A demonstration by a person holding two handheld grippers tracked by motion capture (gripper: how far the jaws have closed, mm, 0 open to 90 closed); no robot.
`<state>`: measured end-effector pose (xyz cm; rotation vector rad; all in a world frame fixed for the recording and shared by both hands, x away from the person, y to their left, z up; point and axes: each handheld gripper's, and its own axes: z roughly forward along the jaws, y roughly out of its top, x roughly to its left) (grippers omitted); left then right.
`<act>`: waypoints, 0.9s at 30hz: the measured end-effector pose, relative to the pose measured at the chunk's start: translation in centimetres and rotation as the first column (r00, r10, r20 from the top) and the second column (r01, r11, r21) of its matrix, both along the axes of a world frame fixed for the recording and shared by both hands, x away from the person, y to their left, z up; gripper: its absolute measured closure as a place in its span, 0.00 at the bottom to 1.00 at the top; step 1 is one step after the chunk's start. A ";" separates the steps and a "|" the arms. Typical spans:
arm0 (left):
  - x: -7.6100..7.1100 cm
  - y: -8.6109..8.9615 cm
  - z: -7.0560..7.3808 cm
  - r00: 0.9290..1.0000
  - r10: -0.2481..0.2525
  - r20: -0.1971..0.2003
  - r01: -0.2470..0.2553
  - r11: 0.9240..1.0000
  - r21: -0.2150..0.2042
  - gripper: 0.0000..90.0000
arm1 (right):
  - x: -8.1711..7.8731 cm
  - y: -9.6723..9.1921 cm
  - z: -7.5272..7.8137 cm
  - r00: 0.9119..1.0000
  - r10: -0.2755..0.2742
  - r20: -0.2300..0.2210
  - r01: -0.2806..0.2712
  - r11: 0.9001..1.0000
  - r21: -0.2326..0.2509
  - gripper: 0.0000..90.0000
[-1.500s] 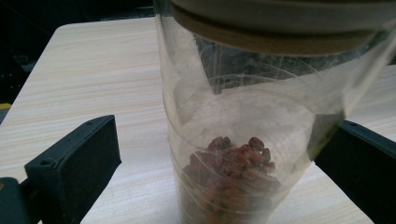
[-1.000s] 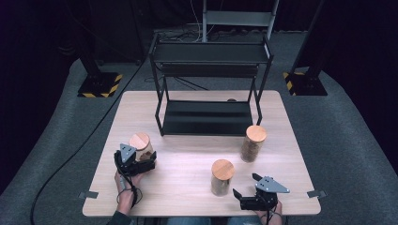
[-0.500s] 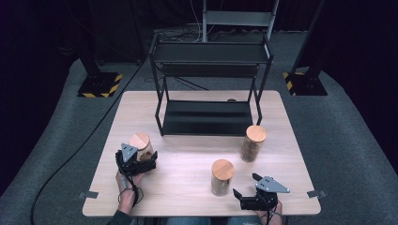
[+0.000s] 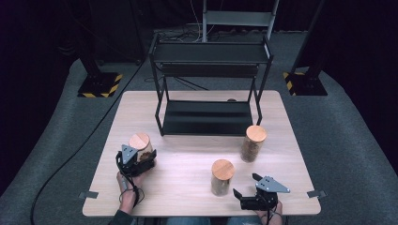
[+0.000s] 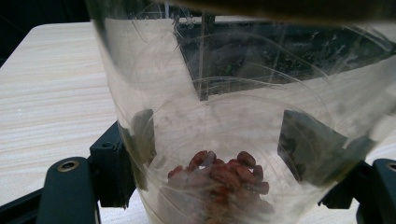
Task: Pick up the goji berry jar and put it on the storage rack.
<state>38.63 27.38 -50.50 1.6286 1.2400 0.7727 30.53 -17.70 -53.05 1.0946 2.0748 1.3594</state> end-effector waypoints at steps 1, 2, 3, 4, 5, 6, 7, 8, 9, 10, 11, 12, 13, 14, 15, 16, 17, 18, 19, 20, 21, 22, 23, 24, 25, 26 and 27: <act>0.0 0.0 0.0 1.000 -0.003 0.001 0.003 1.000 0.006 0.26 | 0.0 0.0 0.0 1.000 -0.004 -0.002 0.004 1.000 -0.001 0.01; 0.0 0.0 0.0 1.000 -0.004 0.000 0.004 1.000 0.008 0.26 | 0.0 0.0 0.0 1.000 -0.005 -0.002 0.005 1.000 -0.003 0.01; 0.0 0.0 0.1 1.000 -0.006 0.000 0.006 1.000 0.011 0.26 | 0.0 0.1 0.0 1.000 -0.006 -0.002 0.006 1.000 -0.007 0.01; 0.0 0.0 0.0 1.000 -0.006 0.002 0.006 1.000 0.009 0.26 | 0.0 0.1 0.0 1.000 -0.008 -0.003 0.008 1.000 -0.010 0.01; 0.0 0.0 0.0 1.000 -0.006 0.002 0.006 1.000 0.009 0.26 | 0.0 0.1 0.0 1.000 -0.009 -0.003 0.009 1.000 -0.013 0.01; -0.1 0.1 -0.1 1.000 -0.008 0.012 0.008 1.000 0.006 0.26 | 0.0 0.1 0.0 1.000 -0.010 -0.004 0.010 1.000 -0.016 0.01; -0.1 0.1 -0.1 1.000 -0.008 0.014 0.008 1.000 0.006 0.26 | 0.0 0.2 0.0 1.000 -0.012 -0.003 0.012 1.000 -0.017 0.01; -0.1 0.1 -0.1 1.000 -0.008 0.014 0.008 1.000 0.006 0.26 | 0.0 0.2 0.0 1.000 -0.012 -0.003 0.012 1.000 -0.017 0.01; -0.1 0.1 -0.1 1.000 -0.012 0.015 0.012 1.000 0.010 0.27 | 0.0 0.2 0.0 1.000 -0.015 -0.001 0.015 1.000 -0.021 0.01; 0.0 0.1 -0.1 1.000 -0.011 0.016 0.011 1.000 0.011 0.27 | 0.0 0.2 0.0 1.000 -0.015 0.001 0.015 1.000 -0.021 0.01; 0.0 0.0 -0.1 1.000 -0.012 0.015 0.012 1.000 0.012 0.27 | 0.0 0.2 0.0 1.000 -0.015 0.000 0.015 1.000 -0.021 0.01; 0.0 0.0 -0.1 1.000 -0.012 0.015 0.012 1.000 0.012 0.27 | 0.0 0.2 0.0 1.000 -0.015 0.000 0.015 1.000 -0.021 0.01; 0.0 -0.1 0.0 1.000 -0.014 0.016 0.014 1.000 0.016 0.27 | 0.1 0.2 0.0 1.000 -0.012 -0.005 0.012 1.000 -0.022 0.01; 0.1 -0.1 0.0 1.000 -0.017 0.016 0.016 1.000 0.018 0.27 | 0.1 0.2 0.0 1.000 -0.010 -0.006 0.010 1.000 -0.022 0.01; 0.1 -0.2 0.0 1.000 -0.018 0.016 0.018 1.000 0.023 0.27 | 0.1 0.2 0.0 1.000 -0.007 -0.008 0.007 1.000 -0.021 0.01; 0.1 -0.2 0.0 1.000 -0.020 0.016 0.019 0.999 0.027 0.27 | 0.1 0.2 0.0 1.000 -0.009 -0.009 0.009 1.000 -0.020 0.01; 0.1 -0.3 0.0 1.000 -0.020 0.015 0.020 0.999 0.030 0.27 | 0.1 0.2 0.0 1.000 -0.010 -0.008 0.009 1.000 -0.020 0.01; 0.1 -0.4 0.1 1.000 -0.021 0.015 0.020 0.999 0.033 0.27 | 0.1 0.2 0.0 1.000 -0.010 -0.006 0.009 1.000 -0.022 0.01; 0.1 -0.4 0.1 1.000 -0.021 0.015 0.020 0.999 0.033 0.27 | 0.1 0.2 -0.1 1.000 -0.011 -0.005 0.011 1.000 -0.024 0.01; 0.1 -0.5 0.1 1.000 -0.024 0.013 0.024 0.999 0.037 0.27 | 0.1 0.2 -0.1 1.000 -0.012 -0.005 0.012 1.000 -0.025 0.01; 0.1 -0.5 0.1 1.000 -0.026 0.011 0.025 0.999 0.037 0.27 | 0.1 0.2 0.0 1.000 -0.010 -0.005 0.010 1.000 -0.024 0.01; 0.1 -0.5 0.2 1.000 -0.028 0.011 0.027 0.999 0.037 0.27 | 0.1 0.2 0.0 1.000 -0.010 -0.005 0.010 1.000 -0.022 0.01; 0.1 -0.6 0.2 1.000 -0.028 0.011 0.028 0.999 0.040 0.27 | 0.1 0.2 0.0 1.000 -0.010 -0.005 0.010 1.000 -0.021 0.01; 0.1 -0.6 0.2 1.000 -0.028 0.011 0.028 0.999 0.040 0.27 | 0.1 0.2 0.0 1.000 -0.007 -0.006 0.007 1.000 -0.021 0.01; 0.1 -0.6 0.2 1.000 -0.028 0.012 0.028 0.999 0.039 0.27 | 0.1 0.2 0.0 1.000 -0.008 -0.007 0.008 1.000 -0.020 0.01; 0.1 -0.6 0.3 0.999 -0.031 0.011 0.030 0.999 0.036 0.27 | 0.1 0.2 0.0 1.000 -0.008 -0.007 0.008 1.000 -0.020 0.01; 0.1 -0.7 0.4 0.999 -0.033 0.010 0.032 0.999 0.038 0.27 | 0.1 0.2 0.0 1.000 -0.008 -0.009 0.008 1.000 -0.019 0.01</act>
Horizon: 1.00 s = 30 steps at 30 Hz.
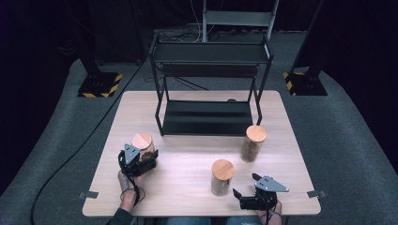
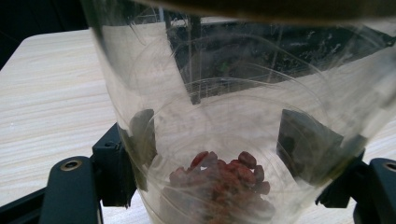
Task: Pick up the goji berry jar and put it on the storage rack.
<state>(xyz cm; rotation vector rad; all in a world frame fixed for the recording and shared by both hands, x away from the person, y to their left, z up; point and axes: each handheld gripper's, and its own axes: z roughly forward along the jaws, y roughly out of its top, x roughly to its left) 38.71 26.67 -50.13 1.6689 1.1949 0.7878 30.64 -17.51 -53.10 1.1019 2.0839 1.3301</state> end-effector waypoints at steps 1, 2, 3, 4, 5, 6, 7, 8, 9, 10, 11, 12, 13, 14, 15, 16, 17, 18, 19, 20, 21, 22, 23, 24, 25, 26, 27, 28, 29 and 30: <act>0.0 0.0 0.1 1.000 -0.001 0.002 0.001 1.000 0.002 0.27 | 0.0 0.0 0.0 1.000 -0.001 0.000 0.001 1.000 0.000 0.01; 0.0 -0.1 0.1 1.000 -0.004 0.001 0.004 1.000 0.001 0.27 | 0.0 0.0 0.0 1.000 0.000 -0.001 0.000 1.000 -0.001 0.01; 0.0 -0.1 0.1 1.000 -0.004 0.001 0.004 1.000 0.001 0.27 | 0.0 0.0 0.0 1.000 0.000 -0.001 0.000 1.000 -0.001 0.01; 0.0 -0.1 0.2 1.000 -0.009 0.003 0.009 1.000 -0.001 0.27 | 0.0 0.1 0.0 1.000 -0.001 -0.001 0.001 1.000 -0.006 0.01; -0.1 -0.2 0.3 1.000 -0.012 0.003 0.012 1.000 0.000 0.27 | 0.0 0.1 0.0 1.000 0.000 0.000 0.000 1.000 -0.007 0.01; -0.1 -0.2 0.3 1.000 -0.012 0.003 0.012 1.000 0.000 0.27 | 0.0 0.1 0.0 1.000 -0.001 0.000 0.001 1.000 -0.007 0.01; -0.1 -0.3 0.4 1.000 -0.015 0.006 0.015 1.000 -0.003 0.27 | 0.0 0.1 0.0 1.000 -0.002 0.001 0.002 1.000 -0.008 0.01; -0.1 -0.3 0.5 1.000 -0.018 0.007 0.018 1.000 -0.001 0.27 | 0.0 0.1 0.0 1.000 -0.001 0.002 0.001 1.000 -0.009 0.01; -0.1 -0.3 0.6 1.000 -0.020 0.007 0.020 1.000 -0.003 0.27 | 0.0 0.1 0.0 1.000 -0.002 0.002 0.002 1.000 -0.010 0.01; -0.1 -0.3 0.7 1.000 -0.022 0.009 0.022 1.000 -0.004 0.27 | 0.0 0.1 0.0 1.000 -0.002 0.001 0.002 1.000 -0.010 0.01; -0.2 -0.3 0.8 1.000 -0.024 0.010 0.024 1.000 -0.003 0.27 | 0.0 0.1 0.0 1.000 -0.002 0.000 0.002 1.000 -0.009 0.01; -0.2 -0.3 0.9 1.000 -0.025 0.013 0.026 1.000 -0.003 0.27 | 0.0 0.1 0.0 1.000 -0.002 0.000 0.002 1.000 -0.009 0.01; -0.2 -0.3 0.9 1.000 -0.025 0.013 0.026 1.000 -0.003 0.27 | 0.0 0.1 0.0 1.000 -0.002 0.000 0.002 1.000 -0.009 0.01; -0.2 -0.4 1.0 0.999 -0.030 0.015 0.030 1.000 -0.003 0.27 | 0.0 0.1 0.0 1.000 -0.001 -0.001 0.001 1.000 -0.010 0.01; -0.3 -0.4 1.1 0.999 -0.031 0.016 0.031 1.000 -0.002 0.27 | 0.0 0.1 0.0 1.000 -0.001 -0.002 0.001 1.000 -0.011 0.01; -0.3 -0.4 1.2 0.999 -0.031 0.016 0.031 1.000 -0.004 0.27 | 0.0 0.1 0.0 1.000 -0.001 0.001 0.001 1.000 -0.012 0.01; -0.3 -0.4 1.2 0.999 -0.033 0.017 0.033 0.999 -0.002 0.27 | 0.0 0.1 0.0 1.000 -0.001 0.000 0.001 1.000 -0.012 0.01; -0.3 -0.5 1.3 0.999 -0.035 0.019 0.035 0.999 -0.003 0.27 | 0.0 0.1 0.0 1.000 -0.001 -0.001 0.001 1.000 -0.013 0.01; -0.3 -0.5 1.3 0.999 -0.037 0.020 0.037 0.999 -0.003 0.27 | 0.0 0.1 0.0 1.000 -0.001 -0.001 0.001 1.000 -0.013 0.01; -0.3 -0.5 1.4 0.999 -0.037 0.020 0.037 0.999 -0.003 0.27 | 0.0 0.1 0.0 1.000 0.000 -0.001 0.000 1.000 -0.012 0.01; -0.3 -0.5 1.4 0.999 -0.037 0.020 0.037 0.999 -0.003 0.27 | 0.0 0.1 0.0 1.000 0.000 -0.001 0.000 1.000 -0.012 0.01; -0.3 -0.5 1.4 0.999 -0.039 0.020 0.039 0.999 -0.003 0.27 | 0.0 0.1 0.0 1.000 0.002 -0.002 -0.002 1.000 -0.009 0.01; -0.2 -0.6 1.5 0.999 -0.044 0.022 0.044 0.999 0.000 0.27 | 0.0 0.1 0.0 1.000 0.003 -0.005 -0.003 1.000 -0.007 0.01; -0.2 -0.6 1.5 0.999 -0.047 0.022 0.047 0.999 -0.001 0.27 | 0.0 0.1 0.0 1.000 0.002 -0.006 -0.002 1.000 -0.005 0.01; -0.2 -0.6 1.5 0.999 -0.047 0.022 0.047 0.999 -0.001 0.27 | 0.0 0.1 0.0 1.000 0.003 -0.007 -0.003 1.000 -0.005 0.01; -0.2 -0.7 1.6 0.998 -0.050 0.023 0.050 0.999 -0.003 0.27 | 0.0 0.1 0.0 1.000 0.002 -0.007 -0.002 1.000 -0.006 0.01; -0.2 -0.7 1.6 0.998 -0.051 0.025 0.052 0.999 -0.003 0.27 | 0.0 0.1 0.0 1.000 0.002 -0.009 -0.002 1.000 -0.008 0.01; -0.2 -0.7 1.6 0.998 -0.051 0.025 0.052 0.999 -0.003 0.27 | 0.1 0.1 0.0 1.000 0.003 -0.007 -0.003 1.000 -0.011 0.01; -0.2 -0.8 1.7 0.998 -0.056 0.026 0.056 0.998 -0.005 0.27 | 0.0 0.1 0.0 1.000 0.004 -0.007 -0.004 1.000 -0.011 0.01; -0.2 -0.9 1.7 0.998 -0.059 0.026 0.059 0.998 -0.002 0.27 | 0.0 0.1 0.0 1.000 0.004 -0.007 -0.004 1.000 -0.012 0.01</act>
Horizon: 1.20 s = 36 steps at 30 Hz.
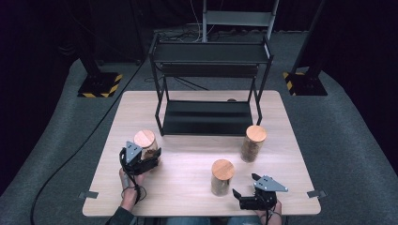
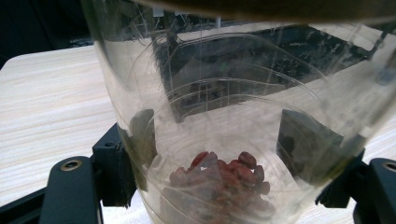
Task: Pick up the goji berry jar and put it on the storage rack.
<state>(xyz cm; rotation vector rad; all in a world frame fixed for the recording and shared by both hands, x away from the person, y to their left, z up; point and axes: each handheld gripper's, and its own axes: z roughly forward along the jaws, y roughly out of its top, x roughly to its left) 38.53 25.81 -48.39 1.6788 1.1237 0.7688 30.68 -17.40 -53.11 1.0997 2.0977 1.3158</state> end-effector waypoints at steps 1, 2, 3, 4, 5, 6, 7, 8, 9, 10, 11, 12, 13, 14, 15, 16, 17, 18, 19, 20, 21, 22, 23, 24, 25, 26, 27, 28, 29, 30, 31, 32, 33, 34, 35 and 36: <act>0.0 0.0 0.0 1.000 -0.003 0.001 0.003 1.000 0.000 0.27 | 0.0 0.0 0.0 1.000 0.000 0.000 0.000 1.000 -0.001 0.01; 0.0 0.0 0.0 1.000 -0.003 0.001 0.003 1.000 0.000 0.27 | 0.0 0.0 0.0 1.000 0.000 0.000 0.000 1.000 -0.001 0.01; 0.1 -0.2 0.1 1.000 -0.006 0.004 0.006 1.000 0.000 0.27 | 0.0 0.0 0.0 1.000 -0.001 -0.001 0.001 1.000 -0.001 0.01; 0.1 -0.2 0.2 1.000 -0.008 0.005 0.008 1.000 0.003 0.27 | 0.0 0.0 0.0 1.000 0.001 -0.003 -0.001 1.000 0.000 0.01; 0.1 -0.2 0.3 1.000 -0.009 0.006 0.009 1.000 0.003 0.27 | 0.0 0.0 0.0 1.000 0.002 -0.006 -0.002 1.000 0.002 0.01; 0.1 -0.3 0.3 1.000 -0.011 0.007 0.011 1.000 0.001 0.27 | 0.1 0.0 0.0 1.000 0.002 -0.008 -0.002 1.000 0.002 0.01; 0.2 -0.3 0.4 1.000 -0.012 0.008 0.012 1.000 0.000 0.27 | 0.1 0.0 0.0 1.000 0.002 -0.008 -0.002 1.000 0.002 0.01; 0.2 -0.4 0.4 1.000 -0.014 0.009 0.014 1.000 0.001 0.27 | 0.0 0.0 0.0 1.000 0.002 -0.007 -0.002 1.000 0.000 0.01; 0.2 -0.4 0.5 1.000 -0.015 0.011 0.015 1.000 0.001 0.27 | 0.0 0.0 0.0 1.000 0.003 -0.006 -0.003 1.000 -0.001 0.01; 0.2 -0.5 0.5 1.000 -0.017 0.011 0.017 1.000 0.000 0.27 | 0.0 0.0 0.0 1.000 0.002 -0.005 -0.002 1.000 -0.002 0.01; 0.2 -0.5 0.6 1.000 -0.019 0.011 0.019 1.000 0.001 0.27 | 0.0 0.0 0.0 1.000 0.003 -0.003 -0.003 1.000 -0.002 0.01; 0.2 -0.6 0.6 1.000 -0.022 0.011 0.022 1.000 0.005 0.27 | 0.0 0.0 0.0 1.000 0.002 -0.003 -0.002 1.000 -0.003 0.01; 0.2 -0.6 0.6 1.000 -0.022 0.011 0.022 1.000 0.005 0.27 | 0.0 0.0 0.0 1.000 0.002 -0.003 -0.002 1.000 -0.003 0.01; 0.2 -0.7 0.7 1.000 -0.023 0.012 0.023 1.000 0.005 0.27 | 0.0 0.0 0.0 1.000 0.003 -0.005 -0.003 1.000 -0.002 0.01; 0.3 -0.7 0.7 1.000 -0.025 0.012 0.025 1.000 0.006 0.27 | 0.0 0.0 0.0 1.000 0.003 -0.005 -0.003 1.000 -0.002 0.01; 0.3 -0.8 0.8 0.999 -0.029 0.014 0.029 1.000 0.009 0.27 | 0.1 0.0 0.0 1.000 0.002 -0.007 -0.002 1.000 0.000 0.01; 0.4 -0.9 0.9 0.999 -0.031 0.015 0.031 0.999 0.008 0.27 | 0.1 0.0 0.0 1.000 0.002 -0.007 -0.002 1.000 0.000 0.01; 0.4 -0.9 0.9 0.999 -0.032 0.017 0.032 0.999 0.007 0.27 | 0.1 0.0 0.0 1.000 0.002 -0.007 -0.002 1.000 -0.001 0.01; 0.4 -1.0 1.0 0.999 -0.034 0.017 0.034 0.999 0.009 0.27 | 0.1 0.0 0.0 1.000 0.002 -0.006 -0.002 1.000 -0.002 0.01; 0.4 -1.0 1.0 0.999 -0.036 0.020 0.036 0.999 0.008 0.27 | 0.0 0.0 0.0 1.000 0.003 -0.006 -0.003 1.000 -0.003 0.01; 0.4 -1.0 1.0 0.999 -0.036 0.020 0.036 0.999 0.008 0.27 | 0.0 0.0 0.0 1.000 0.003 -0.006 -0.003 1.000 -0.003 0.01; 0.5 -1.1 1.1 0.999 -0.040 0.020 0.040 0.999 0.009 0.27 | 0.0 0.0 0.0 1.000 0.002 -0.005 -0.002 1.000 -0.004 0.01; 0.5 -1.1 1.1 0.999 -0.040 0.020 0.040 0.999 0.009 0.27 | 0.0 0.0 0.0 1.000 0.003 -0.005 -0.003 1.000 -0.003 0.01; 0.5 -1.2 1.2 0.999 -0.041 0.020 0.041 0.999 0.008 0.27 | 0.0 0.0 0.0 1.000 0.003 -0.006 -0.003 1.000 -0.003 0.01; 0.6 -1.3 1.2 0.999 -0.045 0.021 0.044 0.999 0.012 0.27 | 0.1 0.0 0.0 1.000 0.002 -0.006 -0.002 1.000 -0.004 0.01; 0.6 -1.4 1.3 0.999 -0.046 0.021 0.045 0.999 0.013 0.27 | 0.1 0.0 0.0 1.000 0.003 -0.008 -0.003 1.000 -0.003 0.01; 0.6 -1.4 1.3 0.999 -0.046 0.021 0.045 0.999 0.013 0.27 | 0.1 0.0 0.0 1.000 0.003 -0.008 -0.003 1.000 -0.003 0.01; 0.7 -1.5 1.4 0.999 -0.049 0.023 0.049 0.999 0.011 0.27 | 0.1 0.1 0.0 1.000 0.002 -0.010 -0.002 1.000 -0.003 0.01; 0.7 -1.5 1.4 0.998 -0.050 0.023 0.050 0.999 0.012 0.27 | 0.1 0.1 0.0 1.000 0.003 -0.009 -0.003 1.000 -0.004 0.01; 0.8 -1.6 1.5 0.998 -0.052 0.025 0.052 0.999 0.012 0.27 | 0.1 0.1 0.0 1.000 0.003 -0.008 -0.003 1.000 -0.005 0.01; 0.8 -1.7 1.5 0.998 -0.054 0.025 0.054 0.998 0.012 0.27 | 0.1 0.1 0.0 1.000 0.003 -0.007 -0.003 1.000 -0.006 0.01; 0.8 -1.7 1.5 0.998 -0.054 0.025 0.054 0.998 0.012 0.27 | 0.1 0.1 0.0 1.000 0.003 -0.006 -0.003 1.000 -0.007 0.01; 0.9 -1.8 1.6 0.998 -0.059 0.026 0.059 0.998 0.013 0.27 | 0.1 0.1 0.0 1.000 0.003 -0.006 -0.003 1.000 -0.008 0.01; 0.9 -1.9 1.7 0.998 -0.061 0.026 0.061 0.998 0.016 0.27 | 0.1 0.1 0.0 1.000 0.003 -0.006 -0.004 1.000 -0.008 0.01; 0.9 -1.9 1.7 0.998 -0.061 0.026 0.061 0.998 0.016 0.27 | 0.1 0.1 0.0 1.000 0.004 -0.007 -0.004 1.000 -0.009 0.01; 1.0 -2.1 1.7 0.998 -0.065 0.027 0.064 0.998 0.015 0.27 | 0.1 0.1 0.0 1.000 0.004 -0.008 -0.004 1.000 -0.010 0.01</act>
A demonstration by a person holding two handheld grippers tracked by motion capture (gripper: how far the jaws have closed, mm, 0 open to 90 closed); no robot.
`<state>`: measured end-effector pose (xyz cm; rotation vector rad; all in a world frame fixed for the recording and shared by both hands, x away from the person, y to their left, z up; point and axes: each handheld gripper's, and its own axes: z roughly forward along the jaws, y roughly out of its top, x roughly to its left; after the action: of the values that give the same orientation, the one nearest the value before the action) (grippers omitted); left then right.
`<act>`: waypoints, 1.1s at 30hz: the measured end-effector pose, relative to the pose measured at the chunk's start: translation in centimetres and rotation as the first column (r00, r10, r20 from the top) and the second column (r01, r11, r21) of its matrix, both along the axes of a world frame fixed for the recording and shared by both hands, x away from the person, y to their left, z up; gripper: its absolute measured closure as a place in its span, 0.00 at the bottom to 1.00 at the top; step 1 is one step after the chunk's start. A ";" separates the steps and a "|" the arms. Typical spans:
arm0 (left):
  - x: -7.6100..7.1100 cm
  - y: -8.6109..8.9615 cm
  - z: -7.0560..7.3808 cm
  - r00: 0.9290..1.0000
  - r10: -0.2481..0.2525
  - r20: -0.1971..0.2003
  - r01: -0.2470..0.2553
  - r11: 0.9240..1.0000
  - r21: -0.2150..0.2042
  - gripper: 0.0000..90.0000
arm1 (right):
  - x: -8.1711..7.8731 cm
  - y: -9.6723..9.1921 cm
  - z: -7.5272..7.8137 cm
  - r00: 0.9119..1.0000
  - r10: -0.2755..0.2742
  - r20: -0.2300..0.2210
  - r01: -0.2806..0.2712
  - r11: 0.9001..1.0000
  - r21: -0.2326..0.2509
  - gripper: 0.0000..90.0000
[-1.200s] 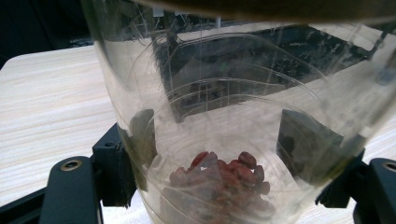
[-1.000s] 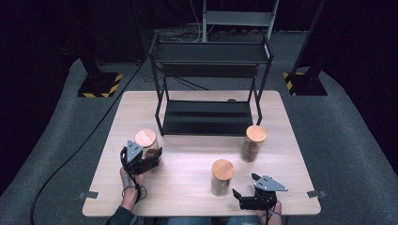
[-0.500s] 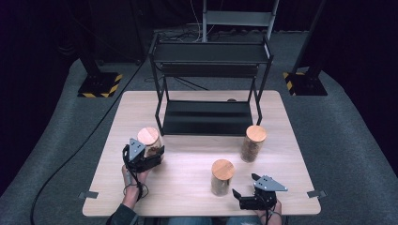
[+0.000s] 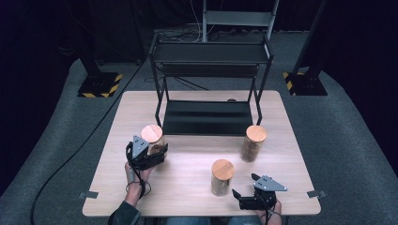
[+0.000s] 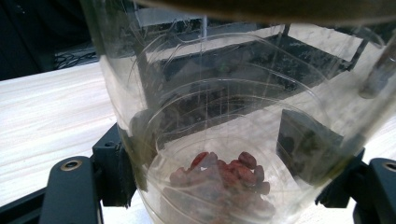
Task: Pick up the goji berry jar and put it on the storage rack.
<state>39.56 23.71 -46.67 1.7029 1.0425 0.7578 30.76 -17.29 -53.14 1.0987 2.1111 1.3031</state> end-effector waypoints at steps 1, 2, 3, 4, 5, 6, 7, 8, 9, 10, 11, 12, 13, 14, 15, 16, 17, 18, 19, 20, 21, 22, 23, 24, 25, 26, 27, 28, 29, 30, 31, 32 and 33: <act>0.0 -0.1 0.0 1.000 -0.003 -0.001 0.003 1.000 0.002 0.27 | 0.0 0.0 0.0 1.000 0.000 -0.002 0.000 1.000 0.000 0.01; 0.0 -0.1 0.0 1.000 -0.003 -0.001 0.003 1.000 0.002 0.27 | 0.0 0.0 0.0 1.000 0.000 -0.002 0.000 1.000 0.000 0.01; 0.1 -0.2 0.1 1.000 -0.005 0.001 0.005 1.000 0.004 0.27 | 0.0 0.0 0.0 1.000 0.001 -0.002 -0.001 1.000 0.000 0.01; 0.1 -0.3 0.1 1.000 -0.007 0.002 0.007 1.000 0.004 0.27 | 0.0 0.0 0.0 1.000 0.001 -0.001 -0.001 1.000 0.000 0.01; 0.2 -0.4 0.2 1.000 -0.010 0.003 0.010 1.000 0.004 0.27 | 0.0 0.0 0.0 1.000 0.001 0.000 -0.001 1.000 -0.001 0.01; 0.2 -0.5 0.3 1.000 -0.012 0.004 0.012 1.000 0.001 0.27 | 0.0 0.0 0.0 1.000 0.000 -0.001 0.000 1.000 -0.001 0.01; 0.2 -0.6 0.3 1.000 -0.013 0.005 0.013 1.000 0.002 0.27 | 0.0 0.0 0.0 1.000 0.000 -0.001 0.000 1.000 -0.002 0.01; 0.2 -0.6 0.3 1.000 -0.014 0.006 0.014 1.000 0.001 0.27 | 0.0 0.0 0.0 1.000 0.001 -0.001 -0.001 1.000 -0.003 0.01; 0.3 -0.7 0.4 1.000 -0.017 0.006 0.017 1.000 0.002 0.27 | 0.0 0.0 0.0 1.000 0.001 0.000 -0.001 1.000 -0.004 0.01; 0.3 -0.8 0.5 1.000 -0.018 0.007 0.018 1.000 0.001 0.27 | 0.0 0.0 0.0 1.000 0.001 0.000 -0.001 1.000 -0.004 0.01; 0.4 -0.9 0.5 1.000 -0.020 0.007 0.020 1.000 0.004 0.27 | 0.0 0.0 0.0 1.000 0.001 -0.002 -0.001 1.000 -0.003 0.01; 0.5 -0.9 0.6 1.000 -0.021 0.008 0.021 1.000 0.004 0.27 | 0.0 0.0 0.0 1.000 0.002 -0.004 -0.002 1.000 -0.003 0.01; 0.5 -1.0 0.6 1.000 -0.022 0.009 0.022 1.000 0.004 0.27 | 0.0 0.0 0.0 1.000 0.004 -0.005 -0.004 1.000 -0.003 0.01; 0.5 -1.0 0.6 1.000 -0.023 0.009 0.023 1.000 0.005 0.27 | 0.0 0.0 0.0 1.000 0.004 -0.005 -0.004 1.000 -0.003 0.01; 0.6 -1.1 0.7 1.000 -0.024 0.009 0.024 1.000 0.005 0.27 | 0.0 0.0 0.0 1.000 0.003 -0.005 -0.003 1.000 -0.004 0.01; 0.6 -1.1 0.7 1.000 -0.025 0.009 0.025 1.000 0.003 0.27 | 0.0 0.0 0.0 1.000 0.003 -0.004 -0.003 1.000 -0.004 0.01; 0.7 -1.2 0.7 1.000 -0.026 0.009 0.026 1.000 0.005 0.27 | 0.0 0.1 0.0 1.000 0.002 -0.004 -0.002 1.000 -0.005 0.01; 0.7 -1.2 0.7 1.000 -0.027 0.009 0.027 1.000 0.006 0.27 | 0.0 0.1 0.0 1.000 0.002 -0.004 -0.002 1.000 -0.006 0.01; 0.8 -1.3 0.7 1.000 -0.028 0.009 0.028 1.000 0.007 0.27 | 0.0 0.1 0.0 1.000 0.003 -0.005 -0.003 1.000 -0.006 0.01; 0.8 -1.3 0.7 1.000 -0.029 0.008 0.029 1.000 0.005 0.27 | 0.0 0.1 0.0 1.000 0.002 -0.005 -0.002 1.000 -0.006 0.01; 0.9 -1.4 0.8 1.000 -0.031 0.007 0.031 0.999 0.009 0.27 | 0.0 0.1 0.0 1.000 0.003 -0.005 -0.003 1.000 -0.006 0.01; 0.9 -1.4 0.8 0.999 -0.031 0.008 0.031 0.999 0.008 0.27 | 0.1 0.1 0.0 1.000 0.005 -0.007 -0.005 1.000 -0.006 0.01; 1.0 -1.5 0.8 0.999 -0.031 0.008 0.031 0.999 0.007 0.27 | 0.1 0.1 0.0 1.000 0.005 -0.010 -0.005 1.000 -0.005 0.01; 1.1 -1.5 0.8 0.999 -0.033 0.008 0.033 0.999 0.008 0.27 | 0.1 0.1 0.0 1.000 0.005 -0.010 -0.005 1.000 -0.006 0.01; 1.1 -1.5 0.8 0.999 -0.033 0.007 0.033 0.999 0.007 0.27 | 0.1 0.1 0.0 1.000 0.006 -0.011 -0.006 1.000 -0.006 0.01; 1.2 -1.6 0.8 0.999 -0.033 0.007 0.033 0.999 0.006 0.27 | 0.1 0.1 0.0 1.000 0.006 -0.010 -0.006 1.000 -0.006 0.01; 1.2 -1.6 0.9 0.999 -0.036 0.006 0.036 0.999 0.008 0.27 | 0.1 0.1 0.0 1.000 0.005 -0.010 -0.005 1.000 -0.007 0.01; 1.3 -1.7 0.9 0.999 -0.036 0.007 0.036 0.999 0.007 0.27 | 0.1 0.1 0.0 1.000 0.005 -0.010 -0.005 1.000 -0.007 0.01; 1.3 -1.8 0.9 0.999 -0.038 0.007 0.038 0.999 0.008 0.27 | 0.1 0.1 0.0 1.000 0.005 -0.009 -0.005 1.000 -0.007 0.01; 1.3 -1.8 1.0 0.999 -0.039 0.007 0.039 0.999 0.010 0.27 | 0.1 0.1 0.0 1.000 0.005 -0.009 -0.005 1.000 -0.007 0.01; 1.4 -1.9 1.0 0.999 -0.040 0.006 0.040 0.999 0.011 0.27 | 0.1 0.1 0.0 1.000 0.005 -0.011 -0.005 1.000 -0.007 0.01; 1.5 -1.9 1.1 0.999 -0.040 0.007 0.040 0.999 0.011 0.27 | 0.1 0.1 0.0 1.000 0.006 -0.012 -0.006 1.000 -0.007 0.01; 1.5 -2.0 1.1 0.999 -0.041 0.008 0.041 0.999 0.012 0.27 | 0.1 0.1 0.0 1.000 0.006 -0.013 -0.006 1.000 -0.006 0.01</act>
<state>41.09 21.75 -45.58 1.7253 0.9959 0.7454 30.87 -17.23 -53.15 1.1019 2.1277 1.2947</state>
